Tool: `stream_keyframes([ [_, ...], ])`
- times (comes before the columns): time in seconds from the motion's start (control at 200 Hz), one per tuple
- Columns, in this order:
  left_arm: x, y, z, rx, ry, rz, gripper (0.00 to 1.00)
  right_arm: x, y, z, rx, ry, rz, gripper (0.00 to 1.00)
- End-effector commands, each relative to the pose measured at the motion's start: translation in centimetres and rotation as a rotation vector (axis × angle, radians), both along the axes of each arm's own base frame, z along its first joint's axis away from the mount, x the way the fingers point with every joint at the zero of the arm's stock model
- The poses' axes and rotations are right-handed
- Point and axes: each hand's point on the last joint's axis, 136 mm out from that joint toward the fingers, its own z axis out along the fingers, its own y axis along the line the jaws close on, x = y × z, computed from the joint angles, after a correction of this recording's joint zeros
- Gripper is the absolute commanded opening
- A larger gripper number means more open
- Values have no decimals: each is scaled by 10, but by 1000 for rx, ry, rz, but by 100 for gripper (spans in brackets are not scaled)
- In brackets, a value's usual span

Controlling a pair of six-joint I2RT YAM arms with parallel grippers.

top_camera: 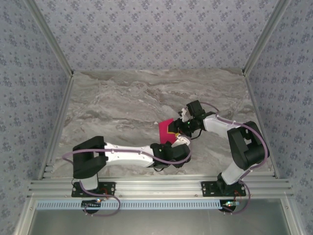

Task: Fold a paper plane with a square sheet of paper (fold left side to right side)
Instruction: Fold the triangle a second time at the center of the table.

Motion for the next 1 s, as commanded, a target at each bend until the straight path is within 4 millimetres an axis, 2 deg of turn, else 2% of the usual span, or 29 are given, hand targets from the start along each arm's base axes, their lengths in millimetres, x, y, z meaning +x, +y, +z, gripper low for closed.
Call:
stream_keyframes([
  [0.0,12,16,-3,121,-74,75,75,2,2,13,26,8,-6,48],
  [0.235,19,15,-11,199,-122,93,70,2,2,10,19,11,-8,48],
  [0.295,18,12,-11,202,-127,83,64,2,1,10,15,11,-9,48],
  [0.475,16,13,-10,197,-131,79,34,2,-1,6,-9,12,-5,48],
  [0.575,16,14,-8,186,-132,80,24,2,-2,5,-18,10,-4,48],
  [0.834,14,12,-3,154,-121,73,5,1,-4,4,-36,12,-4,48],
  [0.994,14,11,-3,111,-76,69,0,5,-3,10,-29,-38,17,50],
])
